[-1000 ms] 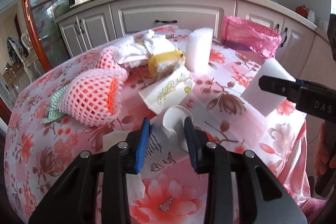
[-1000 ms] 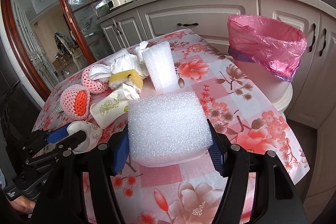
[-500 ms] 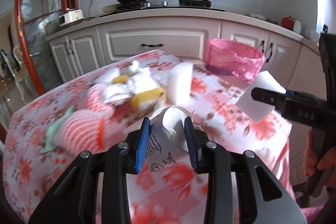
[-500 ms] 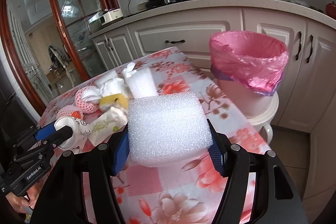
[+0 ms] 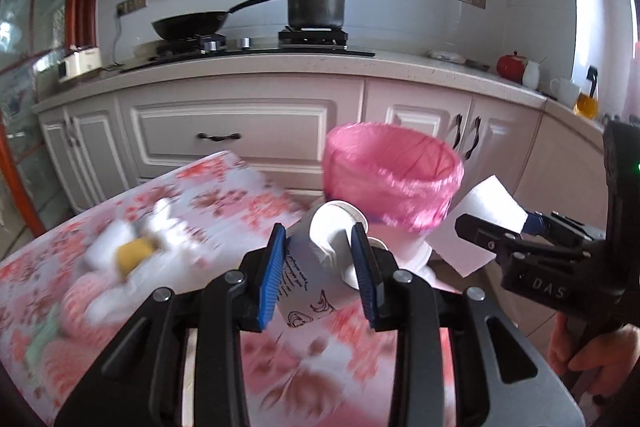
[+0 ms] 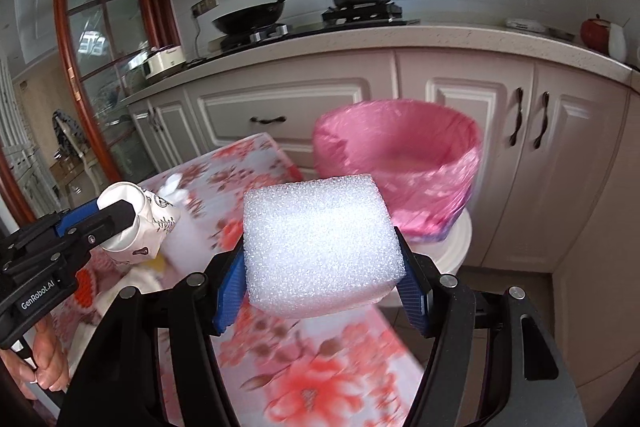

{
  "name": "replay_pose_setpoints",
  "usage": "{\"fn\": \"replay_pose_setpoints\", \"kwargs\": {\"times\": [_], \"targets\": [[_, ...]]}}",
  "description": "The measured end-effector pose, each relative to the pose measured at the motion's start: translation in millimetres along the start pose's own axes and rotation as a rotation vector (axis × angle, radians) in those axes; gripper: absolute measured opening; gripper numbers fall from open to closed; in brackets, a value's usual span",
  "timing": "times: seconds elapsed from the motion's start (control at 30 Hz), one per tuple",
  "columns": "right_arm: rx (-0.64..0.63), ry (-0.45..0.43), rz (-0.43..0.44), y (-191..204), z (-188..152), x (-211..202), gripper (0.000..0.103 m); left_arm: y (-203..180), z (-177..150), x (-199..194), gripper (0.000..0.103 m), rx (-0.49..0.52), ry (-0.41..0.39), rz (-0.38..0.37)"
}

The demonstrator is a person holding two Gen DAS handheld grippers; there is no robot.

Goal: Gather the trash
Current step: 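Carry the cup and foam block to the pink bin and open both tools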

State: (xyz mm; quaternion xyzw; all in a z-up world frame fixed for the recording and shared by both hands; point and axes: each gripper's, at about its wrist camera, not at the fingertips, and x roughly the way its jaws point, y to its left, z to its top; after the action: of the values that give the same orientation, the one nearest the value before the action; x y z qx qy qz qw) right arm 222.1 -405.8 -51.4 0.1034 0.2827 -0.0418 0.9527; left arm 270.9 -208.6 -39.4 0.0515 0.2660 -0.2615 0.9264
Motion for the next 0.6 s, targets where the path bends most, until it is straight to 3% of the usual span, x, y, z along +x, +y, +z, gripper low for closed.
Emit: {"fn": "replay_pose_setpoints", "kwargs": {"times": [0.33, 0.6], "targets": [[0.019, -0.047, -0.06, -58.5, 70.3, 55.4, 0.062, -24.0, 97.3, 99.6, 0.033, -0.067, 0.009, -0.136], [-0.001, -0.029, -0.067, -89.3, 96.5, 107.9, 0.063, -38.1, 152.3, 197.5, 0.033, -0.121, 0.064, -0.172]]}}
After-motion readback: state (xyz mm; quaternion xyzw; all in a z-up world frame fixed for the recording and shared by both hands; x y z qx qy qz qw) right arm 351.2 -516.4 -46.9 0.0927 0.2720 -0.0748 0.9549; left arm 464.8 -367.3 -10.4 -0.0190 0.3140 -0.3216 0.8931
